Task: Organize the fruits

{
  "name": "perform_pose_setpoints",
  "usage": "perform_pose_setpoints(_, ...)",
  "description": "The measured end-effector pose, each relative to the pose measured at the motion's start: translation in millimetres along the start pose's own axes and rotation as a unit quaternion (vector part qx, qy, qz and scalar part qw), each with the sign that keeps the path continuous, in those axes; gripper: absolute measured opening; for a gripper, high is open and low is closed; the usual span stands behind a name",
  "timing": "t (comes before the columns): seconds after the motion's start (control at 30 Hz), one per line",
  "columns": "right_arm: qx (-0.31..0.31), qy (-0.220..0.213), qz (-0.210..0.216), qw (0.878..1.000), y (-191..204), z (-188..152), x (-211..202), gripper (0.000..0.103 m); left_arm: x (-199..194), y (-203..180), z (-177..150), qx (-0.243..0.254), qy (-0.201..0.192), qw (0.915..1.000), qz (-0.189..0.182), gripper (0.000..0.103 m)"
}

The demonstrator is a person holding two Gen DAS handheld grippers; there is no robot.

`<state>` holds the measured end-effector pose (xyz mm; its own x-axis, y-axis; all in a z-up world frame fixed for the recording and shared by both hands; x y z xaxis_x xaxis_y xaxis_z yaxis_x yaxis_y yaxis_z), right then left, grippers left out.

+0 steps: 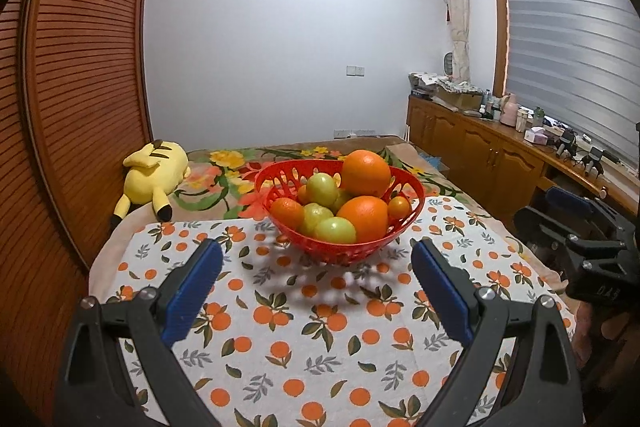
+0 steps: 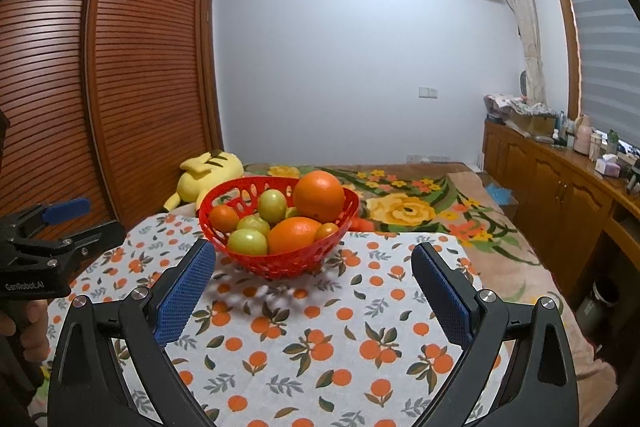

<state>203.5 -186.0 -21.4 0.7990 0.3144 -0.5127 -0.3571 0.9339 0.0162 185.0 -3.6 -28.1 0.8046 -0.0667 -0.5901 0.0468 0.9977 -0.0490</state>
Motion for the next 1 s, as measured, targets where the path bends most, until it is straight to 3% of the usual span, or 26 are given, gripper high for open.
perform_pose_setpoints(1.0,0.002,0.003,-0.002,1.000,-2.9,-7.4,4.1,0.100,5.9,-1.3,-7.6,0.000,0.008,1.0000,-0.005,0.096)
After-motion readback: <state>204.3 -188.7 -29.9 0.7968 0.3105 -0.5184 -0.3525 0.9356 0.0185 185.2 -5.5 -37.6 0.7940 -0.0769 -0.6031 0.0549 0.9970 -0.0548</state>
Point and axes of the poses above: each gripper's, at about its wrist camera, not at the fingertips, and x roughly the way its jaws point, y to its left, z to its top, the point moved 8 cm from there along x, roughly the way its jaws point, and after that the axes turned 9 degrees about y, right-handed, at the moved point
